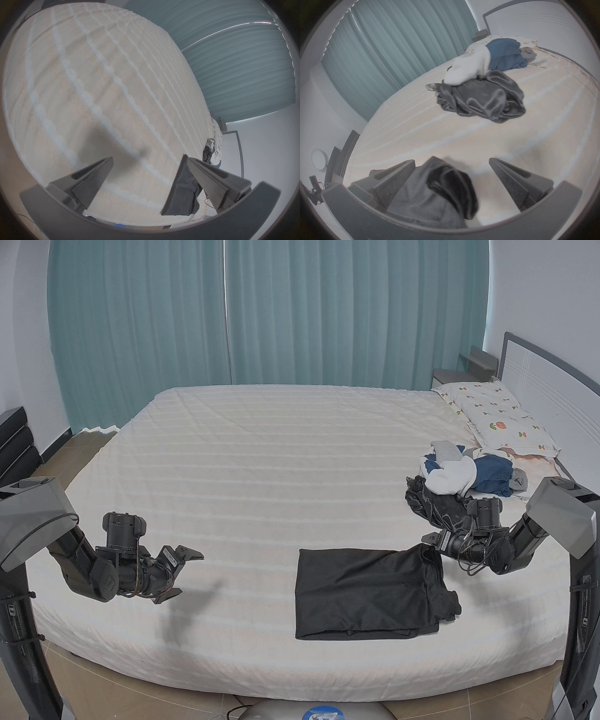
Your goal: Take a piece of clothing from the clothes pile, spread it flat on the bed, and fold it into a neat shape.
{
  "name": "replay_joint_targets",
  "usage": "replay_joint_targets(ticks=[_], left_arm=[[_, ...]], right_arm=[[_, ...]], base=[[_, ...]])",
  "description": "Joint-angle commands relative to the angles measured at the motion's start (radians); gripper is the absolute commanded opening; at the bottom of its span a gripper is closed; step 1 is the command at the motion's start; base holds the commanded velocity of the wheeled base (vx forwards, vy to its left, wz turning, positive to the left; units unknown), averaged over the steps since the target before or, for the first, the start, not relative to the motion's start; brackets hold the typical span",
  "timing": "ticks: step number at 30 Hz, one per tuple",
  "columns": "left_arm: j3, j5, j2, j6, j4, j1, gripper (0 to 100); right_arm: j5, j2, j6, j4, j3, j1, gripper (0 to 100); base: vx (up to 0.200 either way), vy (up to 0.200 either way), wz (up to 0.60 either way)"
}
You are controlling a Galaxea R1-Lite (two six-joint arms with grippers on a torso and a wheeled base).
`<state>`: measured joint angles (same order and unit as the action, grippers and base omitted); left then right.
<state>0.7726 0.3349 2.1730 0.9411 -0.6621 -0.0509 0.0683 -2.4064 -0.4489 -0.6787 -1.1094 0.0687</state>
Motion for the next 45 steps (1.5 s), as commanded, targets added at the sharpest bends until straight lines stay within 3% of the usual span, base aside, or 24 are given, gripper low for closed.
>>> replay_joint_targets(ticks=[1,5,6,17,21,26,29,30,34,40,45], left_arm=[[0.001,0.0,0.002,0.001,-0.001,-0.003,100],[0.001,0.0,0.002,0.001,-0.001,-0.004,100],[0.001,0.0,0.002,0.001,-0.001,-0.004,100],[0.001,0.0,0.004,0.001,-0.001,-0.004,100],[-0.001,0.0,0.002,0.001,-0.001,-0.004,100],[0.002,-0.017,0.007,0.001,-0.001,-0.006,100],[0.004,-0.033,0.01,0.001,-0.001,-0.014,100],[0.004,-0.036,0.011,0.001,-0.002,-0.015,100],[0.001,-0.034,0.013,0.002,-0.014,-0.015,100],[-0.001,-0.034,0.013,0.002,-0.022,-0.015,100],[-0.001,-0.034,0.013,0.002,-0.022,-0.015,100]], right_arm=[[-0.01,-0.004,0.004,0.021,-0.037,0.023,100],[-0.013,-0.05,0.013,0.094,-0.104,0.028,100],[-0.015,-0.074,0.013,0.107,-0.129,0.028,0],[-0.016,-0.108,-0.013,0.13,-0.187,-0.01,0],[-0.01,-0.119,-0.071,0.131,-0.199,-0.046,0],[0.08,-0.126,-0.157,0.117,-0.179,-0.069,0],[0.108,-0.122,-0.165,0.117,-0.168,-0.067,0],[0.111,-0.122,-0.171,0.117,-0.178,-0.066,100],[0.104,-0.096,-0.168,0.117,-0.167,-0.078,100],[0.156,0.075,-0.146,0.071,0.057,-0.104,100],[0.238,0.158,0.009,-0.074,0.339,-0.106,100]], base=[[0.0,0.0,0.0],[0.0,0.0,0.0],[0.0,0.0,0.0],[0.0,0.0,0.0],[0.0,0.0,0.0],[0.0,0.0,0.0],[0.0,0.0,0.0],[0.0,0.0,0.0],[0.0,0.0,0.0],[0.0,0.0,0.0],[0.0,0.0,0.0]])
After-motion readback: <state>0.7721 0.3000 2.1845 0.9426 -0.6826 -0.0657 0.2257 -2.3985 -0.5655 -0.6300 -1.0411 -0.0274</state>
